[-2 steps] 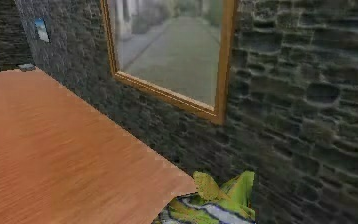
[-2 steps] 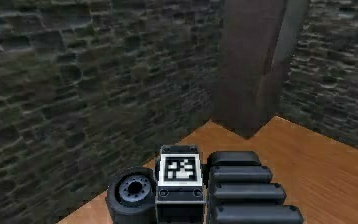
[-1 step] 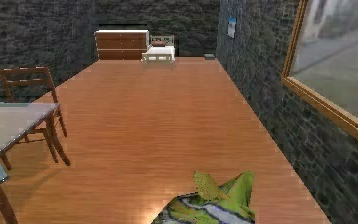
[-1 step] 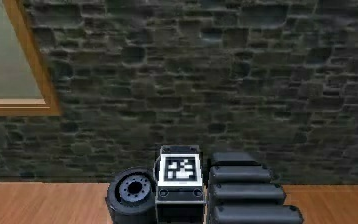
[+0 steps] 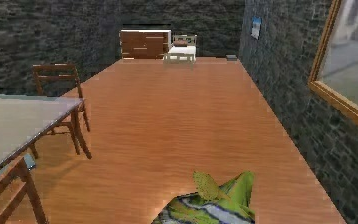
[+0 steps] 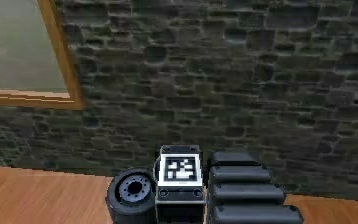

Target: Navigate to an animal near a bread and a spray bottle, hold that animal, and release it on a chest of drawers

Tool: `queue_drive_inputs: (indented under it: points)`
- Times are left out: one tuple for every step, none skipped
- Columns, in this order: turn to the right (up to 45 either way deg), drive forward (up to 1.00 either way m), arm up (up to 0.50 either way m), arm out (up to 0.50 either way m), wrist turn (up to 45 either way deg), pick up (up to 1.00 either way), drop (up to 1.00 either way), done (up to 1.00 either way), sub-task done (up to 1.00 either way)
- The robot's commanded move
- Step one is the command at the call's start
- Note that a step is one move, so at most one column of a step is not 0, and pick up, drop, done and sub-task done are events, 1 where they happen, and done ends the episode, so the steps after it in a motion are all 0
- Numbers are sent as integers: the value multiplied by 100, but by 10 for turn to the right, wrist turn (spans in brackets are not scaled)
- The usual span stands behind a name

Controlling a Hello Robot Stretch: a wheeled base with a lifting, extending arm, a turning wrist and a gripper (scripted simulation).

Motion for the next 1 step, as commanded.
queue_drive_inputs:
  points:
    - [0,90,0,0,0,0,0,0,0]
